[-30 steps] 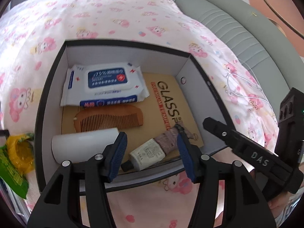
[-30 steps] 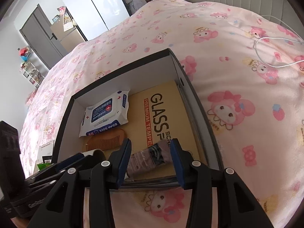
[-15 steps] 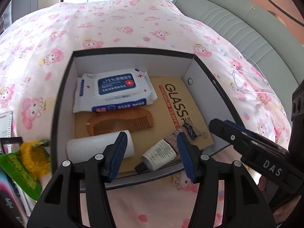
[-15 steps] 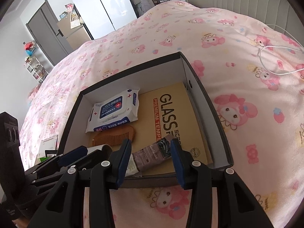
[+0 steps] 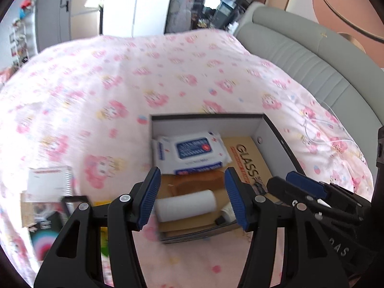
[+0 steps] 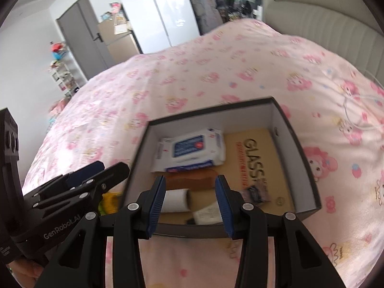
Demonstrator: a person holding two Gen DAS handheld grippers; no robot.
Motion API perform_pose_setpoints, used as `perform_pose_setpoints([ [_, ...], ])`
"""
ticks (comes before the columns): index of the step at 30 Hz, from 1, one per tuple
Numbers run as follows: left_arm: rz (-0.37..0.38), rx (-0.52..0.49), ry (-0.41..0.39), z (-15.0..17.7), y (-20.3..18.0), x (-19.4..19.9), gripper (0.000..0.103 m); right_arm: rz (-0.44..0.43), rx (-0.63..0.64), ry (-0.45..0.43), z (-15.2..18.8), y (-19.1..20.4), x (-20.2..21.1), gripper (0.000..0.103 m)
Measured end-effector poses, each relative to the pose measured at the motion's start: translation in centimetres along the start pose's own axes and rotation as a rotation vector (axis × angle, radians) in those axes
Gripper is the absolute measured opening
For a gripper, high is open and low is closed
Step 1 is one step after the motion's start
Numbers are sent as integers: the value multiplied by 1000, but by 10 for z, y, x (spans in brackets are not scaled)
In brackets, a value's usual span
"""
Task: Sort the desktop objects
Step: 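Open the left tool and raise it away from the shoebox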
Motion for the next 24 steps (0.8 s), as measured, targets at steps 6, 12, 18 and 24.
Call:
perform_pose_setpoints([
  [6,-59,13,-71,-9,26,52,62,-6,31,-42,1,44,28,48],
  [12,-114,15,-122,-9,50,94,71,-1,60,-81,1,84,53,51],
  [18,-172,26,-155,-2,70,124,84,41,84,-115,7,109,72,60],
  [24,-193,37,-190,7,76,148,90,69,109,-149,14,120,92,68],
])
Point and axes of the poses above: each gripper's, at about its wrist camera, not at the fingertips, and x roughly against the way its jaws point, y to its left, z to its underside, the point moved 3 cm from there along -x, roughly the way its jaws point, and after that the axes turned 12 degrees about z, right-handed, at the moved point
